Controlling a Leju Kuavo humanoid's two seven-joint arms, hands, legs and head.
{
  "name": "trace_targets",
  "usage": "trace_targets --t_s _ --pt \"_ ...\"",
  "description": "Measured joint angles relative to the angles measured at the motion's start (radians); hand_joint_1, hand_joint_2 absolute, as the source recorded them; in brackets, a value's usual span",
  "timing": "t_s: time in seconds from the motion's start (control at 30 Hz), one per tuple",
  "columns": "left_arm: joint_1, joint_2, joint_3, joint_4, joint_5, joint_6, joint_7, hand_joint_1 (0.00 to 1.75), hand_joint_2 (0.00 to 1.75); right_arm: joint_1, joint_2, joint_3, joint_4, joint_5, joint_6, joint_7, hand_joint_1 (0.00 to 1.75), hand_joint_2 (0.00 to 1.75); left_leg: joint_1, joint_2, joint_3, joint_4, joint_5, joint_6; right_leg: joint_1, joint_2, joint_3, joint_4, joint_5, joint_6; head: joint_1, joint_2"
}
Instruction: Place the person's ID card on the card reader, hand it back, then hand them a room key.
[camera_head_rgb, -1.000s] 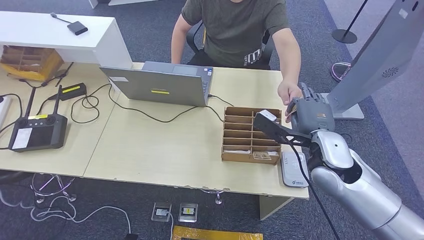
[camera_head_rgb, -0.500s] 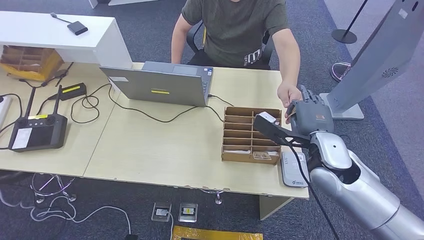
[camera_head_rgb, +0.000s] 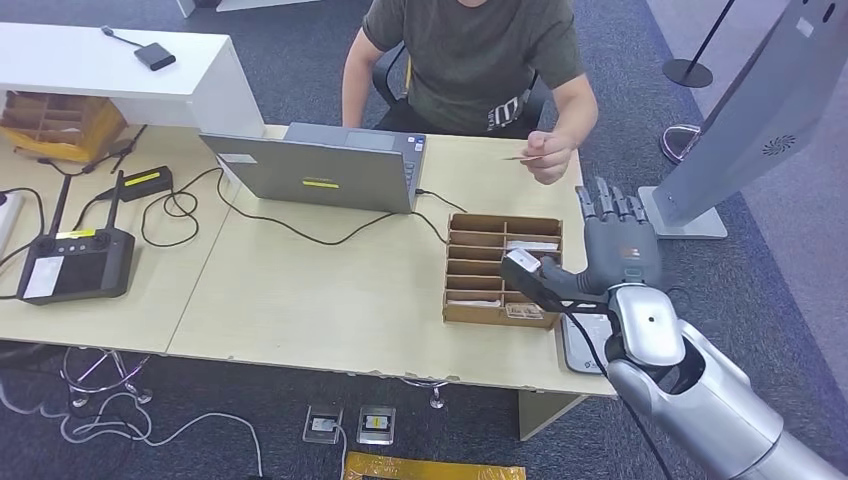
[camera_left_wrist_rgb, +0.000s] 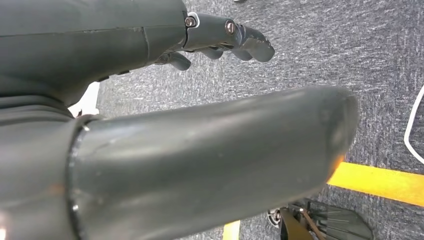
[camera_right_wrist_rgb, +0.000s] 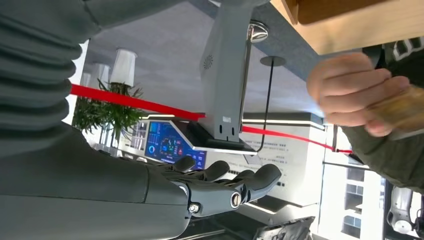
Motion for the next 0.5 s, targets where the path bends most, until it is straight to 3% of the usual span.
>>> trace_targets --t_s 0.2,0.23,0.37,0.47,0.5 --pt "0.002 0.0 0.0 0.0 0.0 0.004 0.0 0.0 0.0 0.046 -0.01 -0.009 -0.063 0.008 -0.016 0.004 0.0 0.0 0.0 0.001 0.0 0.0 0.0 0.0 0.0 0.001 0.0 0.0 0.0 0.0 0.0 0.0" --pt "0.002 0.0 0.0 0.0 0.001 0.006 -0.002 0.0 0.0 0.048 -0.013 -0.008 -0.073 0.007 -0.023 0.008 0.0 0.44 0.0 0.001 0.0 0.0 0.0 0.0 0.0 0.001 0.0 0.0 0.0 0.0 0.0 0.0" --pt "0.003 0.0 0.0 0.0 0.005 0.01 -0.014 0.0 0.0 0.049 -0.025 -0.006 -0.112 0.002 -0.078 0.028 0.0 0.44 0.0 0.001 0.001 0.0 0.0 0.0 0.0 0.001 0.0 0.0 0.0 0.0 0.0 0.0" --pt "0.003 0.0 0.0 0.0 0.007 0.01 -0.014 0.0 0.0 0.05 -0.035 -0.002 -0.143 -0.031 -0.067 0.031 0.0 1.75 0.0 0.001 0.001 0.0 0.0 0.0 0.0 0.001 0.0 0.0 0.0 0.0 0.0 0.0" --pt "0.003 0.0 0.0 0.0 0.008 0.009 -0.012 0.0 0.0 0.05 -0.039 0.001 -0.155 -0.043 -0.053 0.032 0.0 1.75 0.0 0.001 0.001 0.0 0.0 0.0 0.0 0.001 0.0 0.0 0.0 0.0 0.0 0.0"
